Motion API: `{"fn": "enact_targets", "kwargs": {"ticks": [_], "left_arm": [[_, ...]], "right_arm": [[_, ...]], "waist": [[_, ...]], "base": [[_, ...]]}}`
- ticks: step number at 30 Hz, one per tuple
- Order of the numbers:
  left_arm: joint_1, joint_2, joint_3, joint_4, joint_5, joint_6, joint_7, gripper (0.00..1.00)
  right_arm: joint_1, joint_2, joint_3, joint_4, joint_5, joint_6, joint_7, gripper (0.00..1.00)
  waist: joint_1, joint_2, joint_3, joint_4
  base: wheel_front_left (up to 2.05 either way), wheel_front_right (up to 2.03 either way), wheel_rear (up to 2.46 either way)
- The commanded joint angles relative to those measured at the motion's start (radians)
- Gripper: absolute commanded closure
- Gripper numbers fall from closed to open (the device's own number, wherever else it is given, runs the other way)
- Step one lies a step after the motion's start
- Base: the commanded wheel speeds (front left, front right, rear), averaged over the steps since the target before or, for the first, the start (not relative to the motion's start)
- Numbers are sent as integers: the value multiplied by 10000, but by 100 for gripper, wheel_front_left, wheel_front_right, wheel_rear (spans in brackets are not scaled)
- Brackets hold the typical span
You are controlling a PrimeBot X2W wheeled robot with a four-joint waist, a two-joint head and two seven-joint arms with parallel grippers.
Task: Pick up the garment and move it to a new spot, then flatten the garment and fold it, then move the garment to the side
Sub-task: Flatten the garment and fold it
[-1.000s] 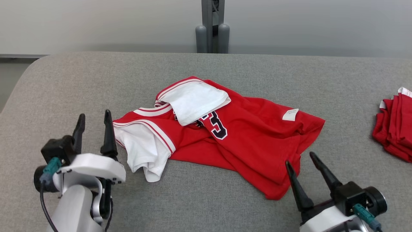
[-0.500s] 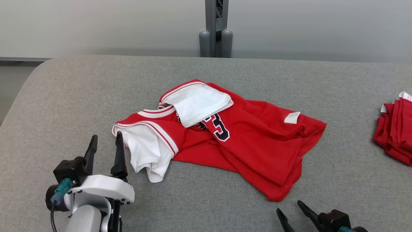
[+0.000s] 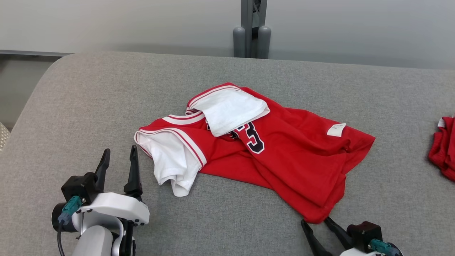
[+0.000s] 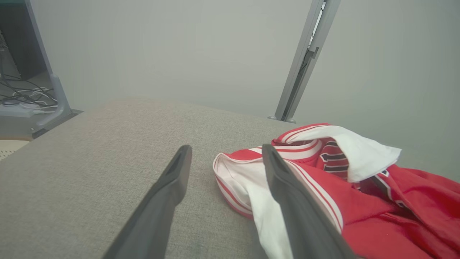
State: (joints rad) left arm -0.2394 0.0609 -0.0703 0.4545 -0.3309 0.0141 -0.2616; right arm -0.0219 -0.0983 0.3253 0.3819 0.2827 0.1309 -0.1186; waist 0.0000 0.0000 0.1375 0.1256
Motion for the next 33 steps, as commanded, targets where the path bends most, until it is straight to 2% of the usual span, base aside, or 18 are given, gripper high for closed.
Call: {"fn": "enact_targets", "kwargs": {"ticks": [1, 10, 16, 19, 23, 28, 33], "left_arm": [[-53, 27, 68, 29, 122, -50, -42, 0], [47, -36, 47, 109, 157, -122, -42, 0], [130, -66, -36, 149, 134, -104, -42, 0], [154, -70, -55, 156, 100, -92, -42, 0], [169, -79, -76, 144, 37, -81, -42, 0], [136, -82, -146, 152, -78, -67, -43, 0], [50, -81, -212, 180, -164, -31, -41, 0]], "right_arm": [[-147, -61, -45, 33, 76, -4, -214, 100], [-658, -395, -1178, -439, -560, -5, -679, 100], [-1181, -919, -2122, -1341, -1283, -5, -287, 100], [-1146, -1180, -2230, -1799, -1560, -5, 157, 100], [-630, -1736, -1524, -2206, -1388, -5, 1365, 100], [253, -2312, -390, -2827, -246, -5, 2788, 100], [1081, -2527, 254, -3236, 889, -5, 3937, 100]], "waist": [[0, 0, -34, 34], [0, 0, -250, 74], [0, 0, -419, 114], [0, 0, -469, 139], [0, 0, -469, 145], [0, 0, -400, 98], [0, 0, -321, 5]], "base": [[0, 0, 0], [0, 0, 0], [0, 0, 0], [0, 0, 0], [0, 0, 0], [0, 0, 0], [0, 0, 0]]}}
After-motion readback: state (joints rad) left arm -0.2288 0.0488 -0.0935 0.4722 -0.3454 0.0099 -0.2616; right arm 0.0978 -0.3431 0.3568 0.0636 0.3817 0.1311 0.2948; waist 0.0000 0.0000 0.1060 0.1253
